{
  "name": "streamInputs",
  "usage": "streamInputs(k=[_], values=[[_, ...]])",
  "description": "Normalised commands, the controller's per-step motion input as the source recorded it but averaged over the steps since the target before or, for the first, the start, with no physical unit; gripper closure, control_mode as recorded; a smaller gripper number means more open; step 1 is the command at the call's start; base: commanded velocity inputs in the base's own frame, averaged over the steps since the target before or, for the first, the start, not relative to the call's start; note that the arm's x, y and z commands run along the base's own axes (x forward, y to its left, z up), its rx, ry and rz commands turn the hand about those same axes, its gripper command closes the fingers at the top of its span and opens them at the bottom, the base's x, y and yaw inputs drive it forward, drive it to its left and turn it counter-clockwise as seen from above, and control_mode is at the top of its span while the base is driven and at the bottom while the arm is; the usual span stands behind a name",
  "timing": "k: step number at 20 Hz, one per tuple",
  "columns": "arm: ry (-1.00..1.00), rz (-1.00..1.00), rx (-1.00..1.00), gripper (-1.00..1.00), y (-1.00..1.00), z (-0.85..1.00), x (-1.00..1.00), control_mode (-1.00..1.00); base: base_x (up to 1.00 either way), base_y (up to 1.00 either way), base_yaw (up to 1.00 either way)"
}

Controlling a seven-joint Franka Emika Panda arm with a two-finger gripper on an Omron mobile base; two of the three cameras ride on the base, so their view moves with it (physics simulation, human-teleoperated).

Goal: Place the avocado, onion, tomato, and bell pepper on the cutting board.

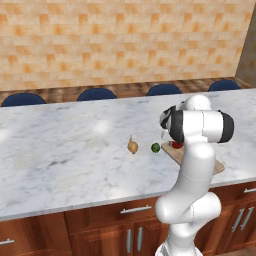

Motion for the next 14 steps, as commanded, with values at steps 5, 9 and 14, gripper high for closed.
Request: streamInputs(k=[5, 9, 14], values=[[0.00, 0.00, 0.00, -1.00, -0.02, -0.02, 0.01, -1.00, 0.00, 0.00, 0.00], [-0.02, 0.00, 0.01, -1.00, 0.00, 0.23, -0.01, -1.00, 0.00, 0.00, 0.00], [-0.05, 0.00, 0.00, -1.00, 0.10, 0.37, -0.04, -1.00, 0.00, 0.00, 0.00]])
